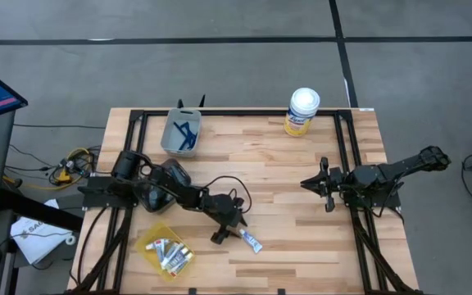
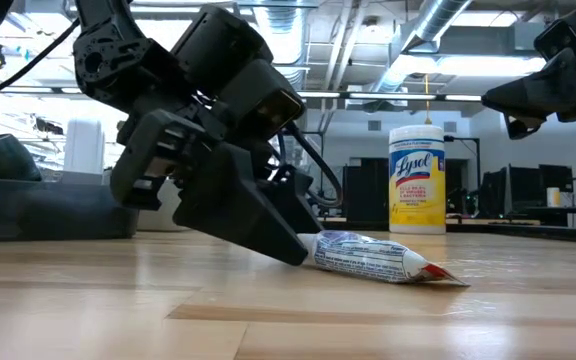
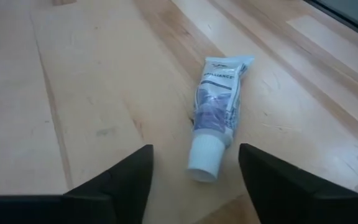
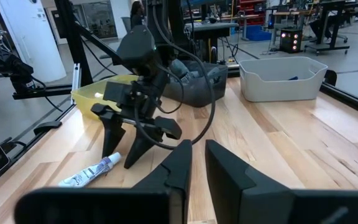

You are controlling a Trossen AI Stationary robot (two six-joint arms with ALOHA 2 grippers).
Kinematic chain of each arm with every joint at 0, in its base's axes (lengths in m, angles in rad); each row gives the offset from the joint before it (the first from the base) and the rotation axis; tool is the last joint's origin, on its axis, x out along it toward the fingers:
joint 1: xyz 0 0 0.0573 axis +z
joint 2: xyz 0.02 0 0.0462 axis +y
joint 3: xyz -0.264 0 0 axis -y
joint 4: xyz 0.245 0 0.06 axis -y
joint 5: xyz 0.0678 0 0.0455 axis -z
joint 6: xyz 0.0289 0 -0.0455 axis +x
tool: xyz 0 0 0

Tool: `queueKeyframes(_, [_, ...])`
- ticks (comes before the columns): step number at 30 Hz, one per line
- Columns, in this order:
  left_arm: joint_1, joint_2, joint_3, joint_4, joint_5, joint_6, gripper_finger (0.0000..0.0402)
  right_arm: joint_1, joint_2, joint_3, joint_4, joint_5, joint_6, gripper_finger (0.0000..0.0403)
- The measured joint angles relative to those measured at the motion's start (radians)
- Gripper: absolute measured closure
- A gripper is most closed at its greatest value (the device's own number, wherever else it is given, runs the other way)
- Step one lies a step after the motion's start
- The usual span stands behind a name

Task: Pick & Place Travel size toiletries
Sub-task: Put the toothpaste into the yellow bin

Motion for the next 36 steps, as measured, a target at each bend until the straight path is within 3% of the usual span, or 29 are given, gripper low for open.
queueKeyframes(10, [0.0, 0.0, 0.0, -0.003, -0.005, -0.003, 0.0293, 0.0, 0.0, 0.0, 0.0, 0.0, 0.0, 0.0363])
queueKeyframes(15, [-0.004, 0.0, 0.0, 0.001, 0.0, -0.029, 0.0333, 0.0, 0.0, 0.0, 0.0, 0.0, 0.0, 0.0363])
queueKeyframes(27, [-0.04, -0.024, -0.003, 0.003, -0.017, -0.133, 0.0348, 0.0, 0.0, 0.0, 0.0, 0.0, 0.0, 0.0363])
queueKeyframes(33, [-0.047, -0.222, -0.006, -0.083, -0.022, -0.267, 0.0352, 0.0, 0.0, 0.0, 0.0, 0.0, 0.0, 0.0364])
queueKeyframes(36, [-0.057, -0.384, -0.013, -0.235, -0.024, -0.331, 0.0349, 0.0, 0.0, 0.0, 0.0, 0.0, 0.0, 0.0362])
